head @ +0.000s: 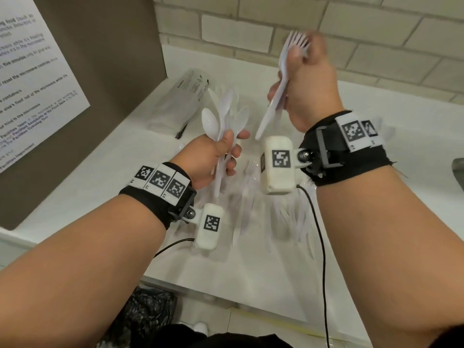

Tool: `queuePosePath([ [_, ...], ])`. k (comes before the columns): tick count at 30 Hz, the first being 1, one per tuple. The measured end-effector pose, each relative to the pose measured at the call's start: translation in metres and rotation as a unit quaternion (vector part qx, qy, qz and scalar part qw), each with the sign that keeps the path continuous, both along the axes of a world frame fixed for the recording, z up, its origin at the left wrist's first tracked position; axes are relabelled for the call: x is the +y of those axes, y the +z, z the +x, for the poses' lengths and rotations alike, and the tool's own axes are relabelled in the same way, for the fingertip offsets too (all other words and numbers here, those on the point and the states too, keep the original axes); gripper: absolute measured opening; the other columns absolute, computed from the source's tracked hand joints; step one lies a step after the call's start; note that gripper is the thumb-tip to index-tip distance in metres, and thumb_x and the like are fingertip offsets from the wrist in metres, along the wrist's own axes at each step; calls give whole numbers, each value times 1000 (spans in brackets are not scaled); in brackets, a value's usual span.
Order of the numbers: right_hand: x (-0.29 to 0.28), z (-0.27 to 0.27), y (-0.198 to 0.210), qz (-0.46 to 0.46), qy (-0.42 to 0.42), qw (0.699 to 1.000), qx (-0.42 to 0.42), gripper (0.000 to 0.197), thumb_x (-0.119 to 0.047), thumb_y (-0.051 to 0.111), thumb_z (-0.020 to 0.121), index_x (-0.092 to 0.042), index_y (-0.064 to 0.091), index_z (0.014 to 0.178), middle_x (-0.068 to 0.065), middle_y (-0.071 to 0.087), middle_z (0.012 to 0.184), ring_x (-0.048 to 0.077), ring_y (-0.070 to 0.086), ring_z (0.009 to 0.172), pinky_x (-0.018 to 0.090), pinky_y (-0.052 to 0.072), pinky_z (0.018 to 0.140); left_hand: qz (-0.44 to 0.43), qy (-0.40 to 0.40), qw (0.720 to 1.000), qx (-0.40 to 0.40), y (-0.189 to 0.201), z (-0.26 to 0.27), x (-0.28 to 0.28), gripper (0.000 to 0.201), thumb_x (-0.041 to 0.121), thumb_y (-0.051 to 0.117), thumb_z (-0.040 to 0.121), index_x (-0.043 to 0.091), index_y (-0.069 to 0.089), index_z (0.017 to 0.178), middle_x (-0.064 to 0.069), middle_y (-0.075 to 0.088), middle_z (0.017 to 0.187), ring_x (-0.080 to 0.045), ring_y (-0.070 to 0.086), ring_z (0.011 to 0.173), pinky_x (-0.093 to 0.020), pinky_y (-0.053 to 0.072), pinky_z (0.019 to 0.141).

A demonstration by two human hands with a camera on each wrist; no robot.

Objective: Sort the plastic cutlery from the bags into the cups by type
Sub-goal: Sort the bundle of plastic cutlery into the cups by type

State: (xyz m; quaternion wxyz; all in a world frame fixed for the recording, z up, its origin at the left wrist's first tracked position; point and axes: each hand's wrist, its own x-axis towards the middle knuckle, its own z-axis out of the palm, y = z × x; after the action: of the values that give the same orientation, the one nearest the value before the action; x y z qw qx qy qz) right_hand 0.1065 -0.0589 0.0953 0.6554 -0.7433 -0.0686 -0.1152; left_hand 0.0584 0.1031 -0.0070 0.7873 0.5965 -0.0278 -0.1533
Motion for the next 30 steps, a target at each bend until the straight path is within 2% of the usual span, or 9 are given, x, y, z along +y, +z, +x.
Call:
queuePosePath([
  [3, 5, 3, -23, -50, -17, 998, 30, 30, -18, 26, 102, -21, 48, 121, 4, 53, 72, 13, 45, 41, 26, 44, 45, -64, -32, 997, 17, 3, -1, 1, 37, 36, 37, 101, 11, 62, 110, 1, 48, 66, -10, 36, 47, -26, 33, 52],
  [6, 9, -1, -37, -67, -2, 995, 71, 28, -26, 26, 103, -26, 48, 121, 6, 46, 69, 13, 39, 44, 26, 48, 45, -68, -44, 997, 5, 5, -5, 0, 43, 49, 53, 89, 9, 57, 104, 0, 41, 61, -7, 29, 41, -27, 21, 49],
  [8, 11, -3, -43, -76, 3, 992, 99, 28, -34, 29, 103, -22, 45, 122, 6, 47, 71, 13, 38, 39, 23, 44, 40, -37, -45, 998, -22, 7, -7, -2, 27, 30, 69, 83, 11, 53, 90, -1, 33, 58, -6, 24, 39, -27, 17, 48],
  [10, 13, -4, -47, -77, 14, 990, 119, 33, -44, 39, 99, -13, 49, 110, 6, 50, 71, 13, 38, 38, 22, 37, 37, -31, -45, 998, -24, 9, -9, -4, 15, 13, 65, 82, 13, 50, 82, -1, 27, 56, -7, 22, 37, -24, 19, 46],
  [13, 14, -8, -52, -4, 86, 981, 173, 34, -44, 60, 90, -13, 52, 80, 7, 51, 64, 13, 32, 38, 22, 28, 39, -90, -44, 995, 9, 11, -8, -4, 10, 5, 51, 81, 12, 51, 87, -1, 32, 52, -6, 24, 32, -22, 20, 43],
  [17, 7, -14, -56, 88, 256, 935, 230, 19, -23, 58, 94, -13, 61, 110, 5, 51, 70, 8, 27, 39, 23, 22, 43, -187, -122, 972, 75, 13, -5, -2, 19, 9, 48, 68, 16, 44, 85, 5, 39, 47, -4, 32, 28, -18, 27, 39],
  [21, 5, -17, -53, 53, 282, 934, 213, 17, -11, 55, 94, -13, 60, 110, 5, 51, 66, 7, 30, 37, 21, 26, 41, -218, -149, 960, 89, 13, -6, -1, 21, 16, 51, 65, 16, 44, 85, 3, 42, 48, -6, 37, 29, -18, 28, 42],
  [26, 10, -20, -53, 72, 224, 944, 233, 12, -13, 63, 90, -3, 59, 97, -1, 52, 47, 10, 36, 37, 20, 34, 40, -126, -55, 988, 68, 12, -5, -13, 19, 12, 44, 78, 2, 52, 92, -4, 41, 54, -10, 35, 34, -22, 35, 43],
  [30, 14, -21, -49, 78, 141, 952, 262, 21, -8, 72, 83, 2, 53, 86, 5, 55, 49, 15, 45, 37, 24, 42, 40, -7, 32, 999, 30, 13, -6, -22, 14, 1, 40, 88, -1, 54, 88, -10, 44, 63, -17, 42, 46, -23, 42, 43],
])
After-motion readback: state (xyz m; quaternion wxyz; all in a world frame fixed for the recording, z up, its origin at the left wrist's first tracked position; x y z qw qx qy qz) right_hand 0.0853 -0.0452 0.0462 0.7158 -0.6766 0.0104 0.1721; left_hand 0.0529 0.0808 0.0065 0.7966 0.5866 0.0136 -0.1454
